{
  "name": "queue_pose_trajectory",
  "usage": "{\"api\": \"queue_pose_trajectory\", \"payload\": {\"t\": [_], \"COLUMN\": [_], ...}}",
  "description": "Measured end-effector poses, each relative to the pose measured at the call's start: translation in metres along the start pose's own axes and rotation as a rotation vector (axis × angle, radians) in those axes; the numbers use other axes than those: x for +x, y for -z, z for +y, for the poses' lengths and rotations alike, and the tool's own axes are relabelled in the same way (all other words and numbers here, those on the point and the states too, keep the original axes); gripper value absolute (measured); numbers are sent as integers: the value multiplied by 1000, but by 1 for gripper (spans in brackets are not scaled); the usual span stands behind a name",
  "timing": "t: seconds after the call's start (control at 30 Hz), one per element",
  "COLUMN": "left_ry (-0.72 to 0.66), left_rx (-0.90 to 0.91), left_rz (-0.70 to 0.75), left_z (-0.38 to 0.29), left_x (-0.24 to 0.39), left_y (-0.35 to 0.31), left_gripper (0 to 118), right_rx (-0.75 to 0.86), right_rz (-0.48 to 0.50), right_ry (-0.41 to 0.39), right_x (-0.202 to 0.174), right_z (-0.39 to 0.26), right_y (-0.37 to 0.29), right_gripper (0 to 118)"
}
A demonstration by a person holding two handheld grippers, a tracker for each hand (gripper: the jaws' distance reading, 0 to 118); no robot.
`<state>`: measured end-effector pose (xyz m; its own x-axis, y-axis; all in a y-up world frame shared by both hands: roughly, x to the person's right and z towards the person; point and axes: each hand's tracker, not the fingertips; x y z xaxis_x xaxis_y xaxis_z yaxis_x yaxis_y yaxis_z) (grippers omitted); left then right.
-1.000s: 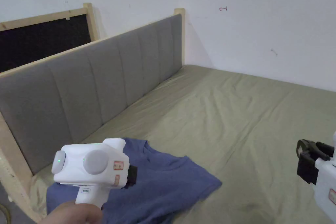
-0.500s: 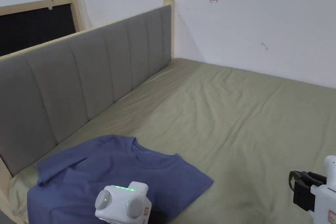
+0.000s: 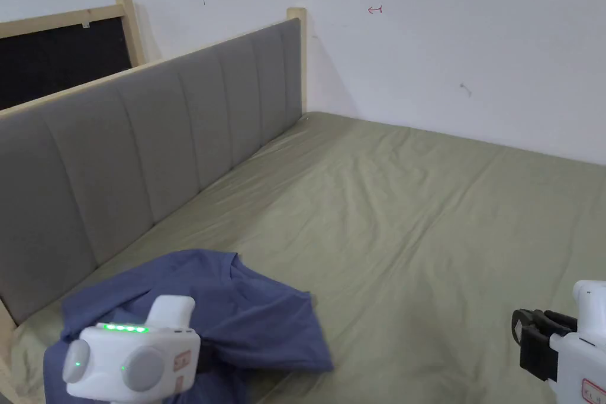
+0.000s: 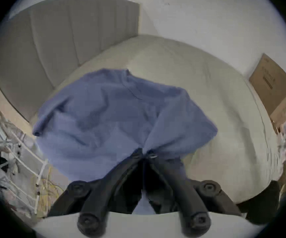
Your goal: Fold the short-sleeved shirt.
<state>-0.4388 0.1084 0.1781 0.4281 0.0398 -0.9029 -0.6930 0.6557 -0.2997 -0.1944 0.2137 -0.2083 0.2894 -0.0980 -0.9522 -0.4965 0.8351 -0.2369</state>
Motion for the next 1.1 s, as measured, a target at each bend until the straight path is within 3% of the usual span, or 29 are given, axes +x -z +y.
{"api": "queue_pose_trajectory", "payload": {"t": [0.17, 0.27, 0.4, 0.63, 0.83, 0.97, 1.1], "left_ry": [29, -1, -3, 197, 319, 389, 391], "left_rx": [237, 346, 469, 549, 379, 179, -202], "left_rz": [14, -84, -247, -617, -870, -883, -889], "left_z": [43, 68, 101, 145, 141, 108, 57], "left_x": [7, 40, 112, 294, 429, 490, 535], "left_y": [-66, -102, -132, -169, -163, -121, -50], "left_gripper": [0, 0, 0, 0, 0, 1, 2], "right_rx": [84, 148, 202, 257, 300, 307, 283], "right_rz": [-31, -71, -121, -248, -424, -489, -485], "right_ry": [43, 72, 121, 176, 192, 265, 332], "right_x": [19, 35, 61, 117, 170, 202, 228], "right_z": [5, 9, 10, -4, -21, -38, -61], "right_y": [-20, -38, -65, -121, -171, -191, -193], "right_gripper": [0, 0, 0, 0, 0, 0, 0]}}
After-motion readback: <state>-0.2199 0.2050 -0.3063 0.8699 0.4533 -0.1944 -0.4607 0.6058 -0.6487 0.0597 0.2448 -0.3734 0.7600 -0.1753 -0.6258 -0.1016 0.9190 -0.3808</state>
